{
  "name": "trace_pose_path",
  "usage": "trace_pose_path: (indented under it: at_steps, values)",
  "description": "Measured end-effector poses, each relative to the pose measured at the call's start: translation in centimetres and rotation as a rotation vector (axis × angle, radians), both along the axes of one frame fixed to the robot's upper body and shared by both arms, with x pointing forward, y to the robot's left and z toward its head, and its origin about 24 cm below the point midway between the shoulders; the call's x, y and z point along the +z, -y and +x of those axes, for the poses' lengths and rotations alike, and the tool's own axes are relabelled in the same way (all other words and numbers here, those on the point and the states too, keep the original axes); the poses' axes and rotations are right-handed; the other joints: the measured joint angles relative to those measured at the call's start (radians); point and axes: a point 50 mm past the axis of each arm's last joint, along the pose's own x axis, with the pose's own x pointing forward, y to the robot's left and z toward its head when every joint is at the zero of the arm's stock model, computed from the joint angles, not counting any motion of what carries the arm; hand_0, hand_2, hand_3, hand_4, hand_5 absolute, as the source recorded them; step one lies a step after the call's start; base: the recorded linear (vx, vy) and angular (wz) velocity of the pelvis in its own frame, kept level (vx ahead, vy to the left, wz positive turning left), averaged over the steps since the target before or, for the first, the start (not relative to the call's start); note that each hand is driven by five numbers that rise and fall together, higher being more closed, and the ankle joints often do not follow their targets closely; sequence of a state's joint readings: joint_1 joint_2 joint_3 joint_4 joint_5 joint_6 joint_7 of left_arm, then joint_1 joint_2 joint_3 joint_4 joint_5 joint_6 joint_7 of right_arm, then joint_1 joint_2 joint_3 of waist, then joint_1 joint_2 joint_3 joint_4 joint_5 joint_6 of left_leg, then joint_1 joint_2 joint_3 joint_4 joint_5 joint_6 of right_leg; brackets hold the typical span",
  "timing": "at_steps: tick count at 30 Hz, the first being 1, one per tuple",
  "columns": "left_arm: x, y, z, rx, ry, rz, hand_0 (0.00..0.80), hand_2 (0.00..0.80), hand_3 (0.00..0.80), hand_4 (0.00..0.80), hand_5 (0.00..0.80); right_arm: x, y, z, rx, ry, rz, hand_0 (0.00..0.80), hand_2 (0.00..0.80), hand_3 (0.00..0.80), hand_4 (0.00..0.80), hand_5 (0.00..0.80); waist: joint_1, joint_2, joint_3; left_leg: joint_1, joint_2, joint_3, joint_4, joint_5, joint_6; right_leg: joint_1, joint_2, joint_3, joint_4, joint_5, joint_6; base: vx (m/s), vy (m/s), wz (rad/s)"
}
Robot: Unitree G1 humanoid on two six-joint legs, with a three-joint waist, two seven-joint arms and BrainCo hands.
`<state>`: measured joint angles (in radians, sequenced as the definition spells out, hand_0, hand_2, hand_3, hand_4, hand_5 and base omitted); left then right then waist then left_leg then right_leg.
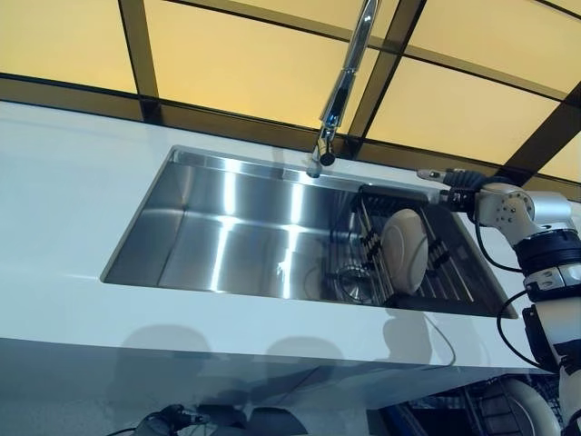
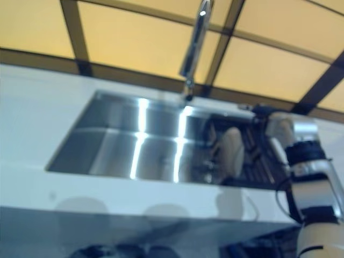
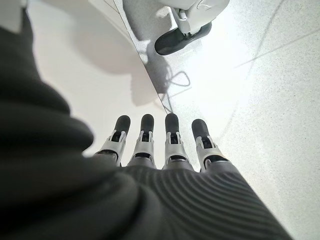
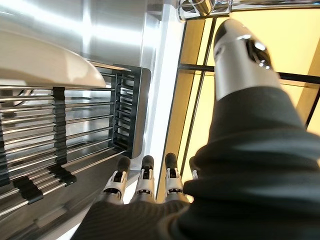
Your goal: Take plates into dishwasher
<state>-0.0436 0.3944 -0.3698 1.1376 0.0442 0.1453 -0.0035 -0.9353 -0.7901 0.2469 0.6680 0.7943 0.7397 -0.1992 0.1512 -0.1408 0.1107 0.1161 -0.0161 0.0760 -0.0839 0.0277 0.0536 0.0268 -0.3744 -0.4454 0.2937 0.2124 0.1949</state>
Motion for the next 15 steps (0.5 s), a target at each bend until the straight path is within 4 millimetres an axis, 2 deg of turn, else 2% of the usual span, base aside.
trace_pose_path:
  at_steps: [6,15]
  values:
    - [0.0,-0.1,0.0,0.0,0.002,0.003,0.0,0.0,0.0,0.0,0.0,-0.7,1.7,-0.7,0.037,-0.088,-0.021,0.0,0.0,0.0,0.0,0.0,-0.001,-0.003,0.017,0.012,-0.005,0.001,0.0,-0.005,0.005,0.0,-0.011,0.001,0.022,0.007,0.011,0.001,0.001,0.01]
    - [0.1,-0.3,0.1,-0.001,0.007,0.008,0.0,0.0,0.0,0.0,0.0,0.0,3.3,-1.4,0.101,-0.108,-0.057,0.0,0.0,0.0,0.0,0.0,-0.005,-0.004,0.017,0.014,-0.007,0.008,0.001,-0.006,0.003,0.0,-0.013,0.005,0.022,0.015,0.023,0.0,0.0,0.0]
